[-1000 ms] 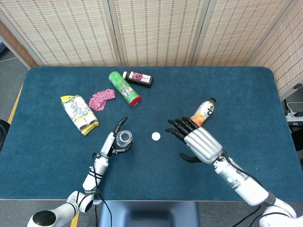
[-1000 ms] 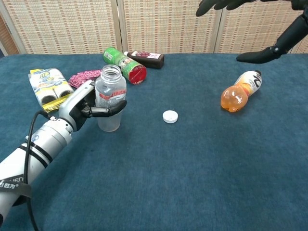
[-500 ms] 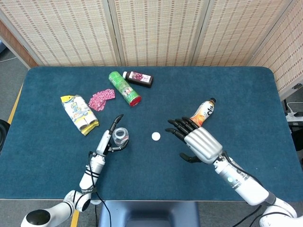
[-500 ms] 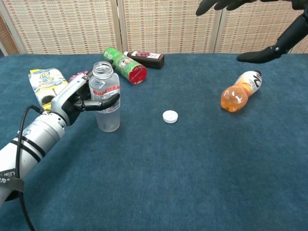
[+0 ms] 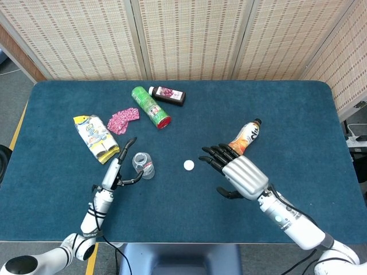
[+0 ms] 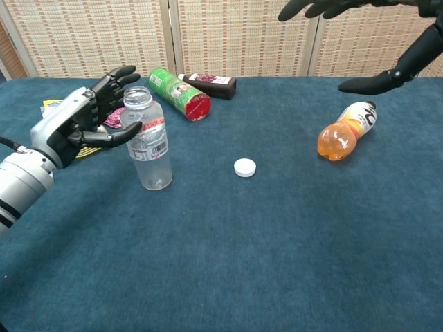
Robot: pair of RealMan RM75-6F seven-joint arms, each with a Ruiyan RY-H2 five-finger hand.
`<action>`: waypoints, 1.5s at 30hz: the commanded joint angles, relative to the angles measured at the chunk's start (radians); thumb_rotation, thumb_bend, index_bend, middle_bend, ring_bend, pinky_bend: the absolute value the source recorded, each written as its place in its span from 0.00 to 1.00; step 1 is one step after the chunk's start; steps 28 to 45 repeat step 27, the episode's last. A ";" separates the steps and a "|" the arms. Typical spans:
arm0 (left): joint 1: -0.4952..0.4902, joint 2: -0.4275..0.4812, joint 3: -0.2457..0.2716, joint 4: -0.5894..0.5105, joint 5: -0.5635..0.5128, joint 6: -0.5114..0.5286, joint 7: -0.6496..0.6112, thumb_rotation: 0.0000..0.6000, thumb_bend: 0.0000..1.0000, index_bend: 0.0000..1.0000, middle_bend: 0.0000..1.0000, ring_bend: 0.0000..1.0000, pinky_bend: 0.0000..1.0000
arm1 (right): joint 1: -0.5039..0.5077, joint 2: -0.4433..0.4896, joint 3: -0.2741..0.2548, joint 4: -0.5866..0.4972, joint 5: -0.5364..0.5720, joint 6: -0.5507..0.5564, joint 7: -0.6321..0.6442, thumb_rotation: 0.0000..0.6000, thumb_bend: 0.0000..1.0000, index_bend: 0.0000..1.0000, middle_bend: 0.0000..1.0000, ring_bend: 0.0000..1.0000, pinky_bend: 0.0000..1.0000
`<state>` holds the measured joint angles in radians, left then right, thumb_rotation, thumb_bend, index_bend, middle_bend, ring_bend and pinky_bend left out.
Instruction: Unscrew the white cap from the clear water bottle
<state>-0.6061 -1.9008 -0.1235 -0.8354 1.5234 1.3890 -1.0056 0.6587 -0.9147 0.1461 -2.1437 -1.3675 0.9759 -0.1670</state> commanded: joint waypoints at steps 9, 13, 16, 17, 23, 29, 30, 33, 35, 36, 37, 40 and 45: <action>0.139 0.374 0.115 -0.231 0.047 0.033 0.221 1.00 0.36 0.00 0.00 0.00 0.00 | -0.127 0.018 -0.112 0.050 -0.089 0.079 0.018 1.00 0.24 0.00 0.00 0.00 0.00; 0.237 0.538 0.207 -0.337 0.061 0.054 0.591 1.00 0.40 0.00 0.00 0.00 0.00 | -0.284 -0.022 -0.212 0.170 -0.194 0.244 0.015 1.00 0.25 0.00 0.00 0.00 0.00; 0.319 0.596 0.223 -0.466 0.018 0.103 0.849 1.00 0.41 0.00 0.00 0.00 0.00 | -0.422 -0.106 -0.245 0.290 -0.196 0.412 -0.006 1.00 0.24 0.00 0.00 0.00 0.00; 0.348 0.606 0.225 -0.505 -0.004 0.118 0.932 1.00 0.41 0.00 0.00 0.00 0.00 | -0.471 -0.149 -0.244 0.340 -0.174 0.471 -0.018 1.00 0.25 0.00 0.00 0.00 0.00; 0.416 0.622 0.196 -0.622 -0.070 0.171 1.188 1.00 0.41 0.00 0.00 0.00 0.00 | -0.545 -0.262 -0.201 0.491 -0.139 0.577 -0.075 1.00 0.24 0.00 0.00 0.00 0.00; 0.435 0.624 0.172 -0.635 -0.064 0.204 1.182 1.00 0.40 0.00 0.00 0.00 0.00 | -0.561 -0.277 -0.183 0.509 -0.155 0.608 -0.060 1.00 0.25 0.00 0.00 0.00 0.00; 0.435 0.624 0.172 -0.635 -0.064 0.204 1.182 1.00 0.40 0.00 0.00 0.00 0.00 | -0.561 -0.277 -0.183 0.509 -0.155 0.608 -0.060 1.00 0.25 0.00 0.00 0.00 0.00; 0.435 0.624 0.172 -0.635 -0.064 0.204 1.182 1.00 0.40 0.00 0.00 0.00 0.00 | -0.561 -0.277 -0.183 0.509 -0.155 0.608 -0.060 1.00 0.25 0.00 0.00 0.00 0.00; 0.435 0.624 0.172 -0.635 -0.064 0.204 1.182 1.00 0.40 0.00 0.00 0.00 0.00 | -0.561 -0.277 -0.183 0.509 -0.155 0.608 -0.060 1.00 0.25 0.00 0.00 0.00 0.00; 0.435 0.624 0.172 -0.635 -0.064 0.204 1.182 1.00 0.40 0.00 0.00 0.00 0.00 | -0.561 -0.277 -0.183 0.509 -0.155 0.608 -0.060 1.00 0.25 0.00 0.00 0.00 0.00; 0.435 0.624 0.172 -0.635 -0.064 0.204 1.182 1.00 0.40 0.00 0.00 0.00 0.00 | -0.561 -0.277 -0.183 0.509 -0.155 0.608 -0.060 1.00 0.25 0.00 0.00 0.00 0.00; 0.435 0.624 0.172 -0.635 -0.064 0.204 1.182 1.00 0.40 0.00 0.00 0.00 0.00 | -0.561 -0.277 -0.183 0.509 -0.155 0.608 -0.060 1.00 0.25 0.00 0.00 0.00 0.00; 0.435 0.624 0.172 -0.635 -0.064 0.204 1.182 1.00 0.40 0.00 0.00 0.00 0.00 | -0.561 -0.277 -0.183 0.509 -0.155 0.608 -0.060 1.00 0.25 0.00 0.00 0.00 0.00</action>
